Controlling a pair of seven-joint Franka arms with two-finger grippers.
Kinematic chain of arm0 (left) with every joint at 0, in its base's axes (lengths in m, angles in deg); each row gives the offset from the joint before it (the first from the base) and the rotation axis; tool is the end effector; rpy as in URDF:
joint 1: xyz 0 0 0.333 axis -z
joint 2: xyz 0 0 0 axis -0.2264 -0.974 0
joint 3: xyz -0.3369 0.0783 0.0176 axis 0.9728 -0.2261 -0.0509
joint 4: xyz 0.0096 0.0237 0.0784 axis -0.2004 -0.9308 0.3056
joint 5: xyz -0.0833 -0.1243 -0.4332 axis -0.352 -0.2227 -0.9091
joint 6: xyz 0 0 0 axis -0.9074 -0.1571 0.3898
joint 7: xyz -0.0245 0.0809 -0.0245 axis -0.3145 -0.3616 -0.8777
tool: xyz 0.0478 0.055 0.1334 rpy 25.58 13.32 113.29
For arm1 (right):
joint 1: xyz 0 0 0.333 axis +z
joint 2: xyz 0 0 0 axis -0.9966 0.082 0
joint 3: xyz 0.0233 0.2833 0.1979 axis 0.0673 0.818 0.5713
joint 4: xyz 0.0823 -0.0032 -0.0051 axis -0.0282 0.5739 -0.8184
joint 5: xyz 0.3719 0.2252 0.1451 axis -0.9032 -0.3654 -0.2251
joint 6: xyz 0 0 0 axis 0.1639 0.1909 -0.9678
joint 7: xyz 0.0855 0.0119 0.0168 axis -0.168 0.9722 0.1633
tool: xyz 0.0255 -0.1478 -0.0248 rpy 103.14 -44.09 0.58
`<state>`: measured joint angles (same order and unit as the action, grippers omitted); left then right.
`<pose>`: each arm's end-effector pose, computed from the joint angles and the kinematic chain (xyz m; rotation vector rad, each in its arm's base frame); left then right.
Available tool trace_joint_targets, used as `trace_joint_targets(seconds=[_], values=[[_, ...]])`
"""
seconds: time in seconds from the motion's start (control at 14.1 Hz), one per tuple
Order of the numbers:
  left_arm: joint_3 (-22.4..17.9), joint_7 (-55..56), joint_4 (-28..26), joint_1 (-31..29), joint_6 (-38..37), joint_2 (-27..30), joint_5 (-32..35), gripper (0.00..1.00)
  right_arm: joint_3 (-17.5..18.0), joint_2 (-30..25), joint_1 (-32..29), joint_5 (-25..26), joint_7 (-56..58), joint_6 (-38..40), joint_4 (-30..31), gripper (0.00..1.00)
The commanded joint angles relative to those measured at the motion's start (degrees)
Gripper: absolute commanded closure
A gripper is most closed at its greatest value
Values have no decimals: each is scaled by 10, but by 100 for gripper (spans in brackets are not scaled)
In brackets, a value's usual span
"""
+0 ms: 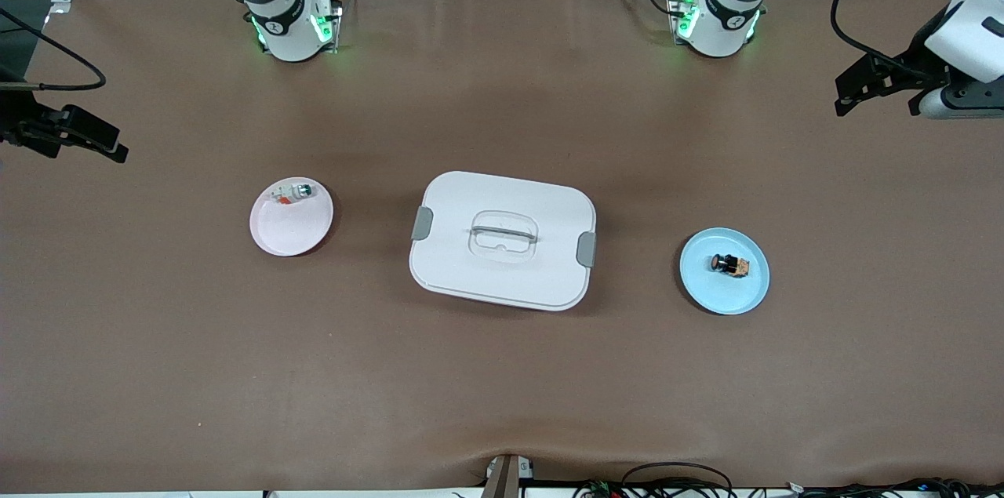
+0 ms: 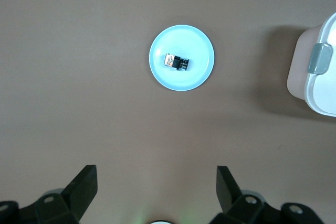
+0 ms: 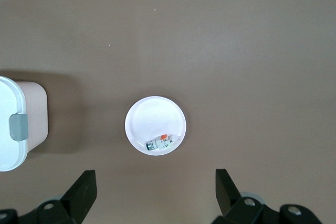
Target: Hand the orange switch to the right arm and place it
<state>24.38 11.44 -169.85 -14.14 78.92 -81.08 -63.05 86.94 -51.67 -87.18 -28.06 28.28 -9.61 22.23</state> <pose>0.5771 -0.0577 0.6301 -3.1218 0.0229 0.0178 0.6342 -0.0024 0.6305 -3.1048 0.1597 0.0233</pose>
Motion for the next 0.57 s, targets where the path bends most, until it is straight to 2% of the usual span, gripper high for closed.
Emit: trace_joint_targets(seconds=[0.0, 0.28, 0.5], values=[[-1, -7, 9, -1, -10, -2, -2, 0, -1, -14, 2, -1, -8, 1, 11, 0], [-1, -7, 17, -1, -15, -5, -3, 0, -1, -14, 2, -1, -9, 2, 11, 0], [-1, -6, 46, -2, -18, -35, 0, 0, -1, -14, 1, -1, -9, 2, 11, 0]])
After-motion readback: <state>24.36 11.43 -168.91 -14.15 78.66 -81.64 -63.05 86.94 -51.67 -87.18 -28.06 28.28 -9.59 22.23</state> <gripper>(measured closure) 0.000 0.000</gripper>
